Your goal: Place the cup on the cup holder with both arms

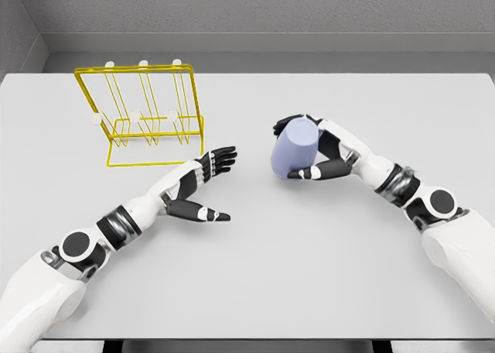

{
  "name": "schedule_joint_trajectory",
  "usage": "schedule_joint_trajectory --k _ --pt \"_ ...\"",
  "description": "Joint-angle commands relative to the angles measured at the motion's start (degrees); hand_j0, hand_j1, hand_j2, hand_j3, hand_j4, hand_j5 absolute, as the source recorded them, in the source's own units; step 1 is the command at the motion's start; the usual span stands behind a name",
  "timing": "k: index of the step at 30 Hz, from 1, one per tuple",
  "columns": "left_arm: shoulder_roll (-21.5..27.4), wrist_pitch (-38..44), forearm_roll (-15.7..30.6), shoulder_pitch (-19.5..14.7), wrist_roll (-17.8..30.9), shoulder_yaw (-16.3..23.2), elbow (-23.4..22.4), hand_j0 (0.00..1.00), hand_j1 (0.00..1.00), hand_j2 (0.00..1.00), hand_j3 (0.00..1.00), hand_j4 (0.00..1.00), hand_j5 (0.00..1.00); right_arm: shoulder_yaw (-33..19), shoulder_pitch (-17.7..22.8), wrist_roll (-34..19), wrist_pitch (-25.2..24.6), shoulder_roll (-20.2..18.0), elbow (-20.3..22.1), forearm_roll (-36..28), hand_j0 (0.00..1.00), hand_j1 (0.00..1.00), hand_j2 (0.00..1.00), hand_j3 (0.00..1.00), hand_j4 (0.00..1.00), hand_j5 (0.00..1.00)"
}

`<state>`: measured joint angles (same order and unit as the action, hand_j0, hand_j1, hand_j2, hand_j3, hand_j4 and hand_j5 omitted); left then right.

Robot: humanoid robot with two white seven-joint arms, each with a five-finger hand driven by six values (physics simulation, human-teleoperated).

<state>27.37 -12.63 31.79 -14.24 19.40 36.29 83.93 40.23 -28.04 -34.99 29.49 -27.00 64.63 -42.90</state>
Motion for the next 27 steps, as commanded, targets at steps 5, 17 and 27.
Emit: schedule_joint_trajectory --k 5,17,27 --pt "-0.21 -0.03 0.29 0.00 0.03 -1.14 -0.52 1.00 1.00 1.00 1.00 1.00 1.00 0.64 0.00 -0.01 -0.49 3.10 -2.66 1.68 0.73 0.73 0.73 0.73 0.73 0.73" --pt "-0.65 0.06 0.20 0.00 0.11 -2.19 -2.01 1.00 1.00 1.00 1.00 1.00 1.00 1.34 0.00 -0.01 -0.84 6.26 -6.27 5.90 0.77 0.77 0.77 0.77 0.77 0.77" --pt "-2.41 -0.12 0.11 -0.18 -0.06 -2.72 -3.42 1.00 1.00 1.00 1.00 1.00 1.00 1.34 0.09 -0.01 -0.67 6.17 -6.27 6.07 1.00 1.00 1.00 1.00 1.00 1.00"
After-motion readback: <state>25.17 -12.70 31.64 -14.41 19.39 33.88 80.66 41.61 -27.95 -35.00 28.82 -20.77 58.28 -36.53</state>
